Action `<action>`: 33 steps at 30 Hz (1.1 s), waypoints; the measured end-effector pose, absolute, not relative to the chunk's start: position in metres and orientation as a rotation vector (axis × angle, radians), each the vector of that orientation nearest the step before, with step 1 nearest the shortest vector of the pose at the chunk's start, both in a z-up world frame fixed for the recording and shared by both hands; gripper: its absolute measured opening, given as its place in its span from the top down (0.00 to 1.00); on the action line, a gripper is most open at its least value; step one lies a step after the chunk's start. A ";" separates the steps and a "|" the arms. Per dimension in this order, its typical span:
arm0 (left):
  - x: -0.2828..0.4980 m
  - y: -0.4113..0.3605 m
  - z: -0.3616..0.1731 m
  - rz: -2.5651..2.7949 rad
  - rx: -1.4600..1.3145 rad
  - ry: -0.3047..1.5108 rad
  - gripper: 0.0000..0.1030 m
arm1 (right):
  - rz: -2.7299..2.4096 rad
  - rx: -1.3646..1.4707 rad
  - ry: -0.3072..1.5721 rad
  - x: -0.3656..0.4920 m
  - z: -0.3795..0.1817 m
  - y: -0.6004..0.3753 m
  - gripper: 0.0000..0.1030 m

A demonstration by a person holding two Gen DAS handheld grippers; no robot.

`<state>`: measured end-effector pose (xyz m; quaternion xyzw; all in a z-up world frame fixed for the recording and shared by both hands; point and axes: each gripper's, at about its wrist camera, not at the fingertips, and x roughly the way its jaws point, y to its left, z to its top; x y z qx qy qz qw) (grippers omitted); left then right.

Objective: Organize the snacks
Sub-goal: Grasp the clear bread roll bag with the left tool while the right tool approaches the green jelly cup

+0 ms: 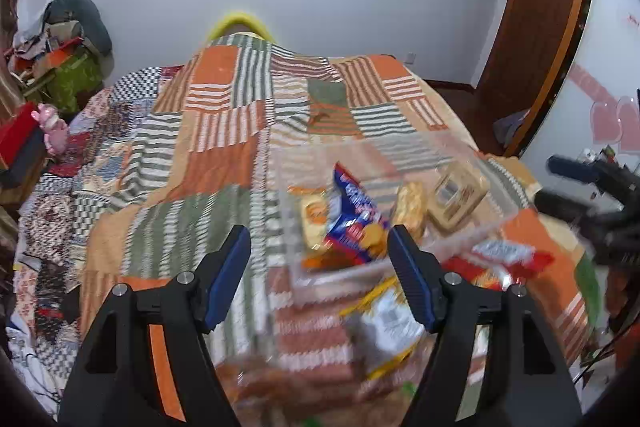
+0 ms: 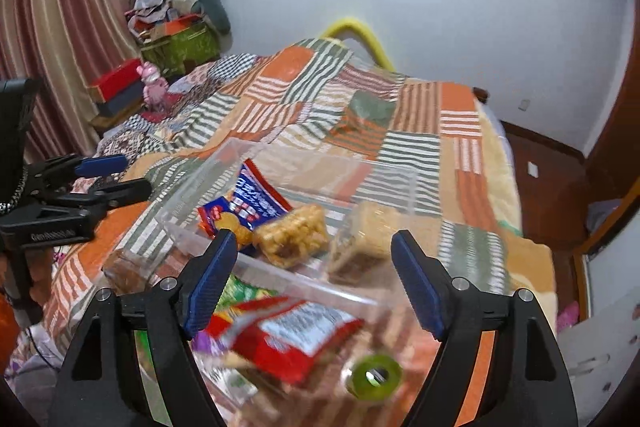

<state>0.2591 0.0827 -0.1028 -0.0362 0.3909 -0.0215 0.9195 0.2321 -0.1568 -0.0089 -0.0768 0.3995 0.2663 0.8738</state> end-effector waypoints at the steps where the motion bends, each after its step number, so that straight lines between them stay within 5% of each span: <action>1: 0.253 0.085 -0.103 -0.040 -0.070 0.804 0.31 | 0.550 -0.156 0.830 0.229 -0.007 -0.162 0.25; 14: 0.197 0.121 -0.159 0.058 -0.130 0.937 0.27 | 0.462 -0.079 0.883 0.193 -0.029 -0.215 0.23; 33: 0.211 0.140 -0.229 0.118 -0.255 1.023 0.21 | 0.379 -0.069 1.048 0.202 -0.100 -0.224 0.28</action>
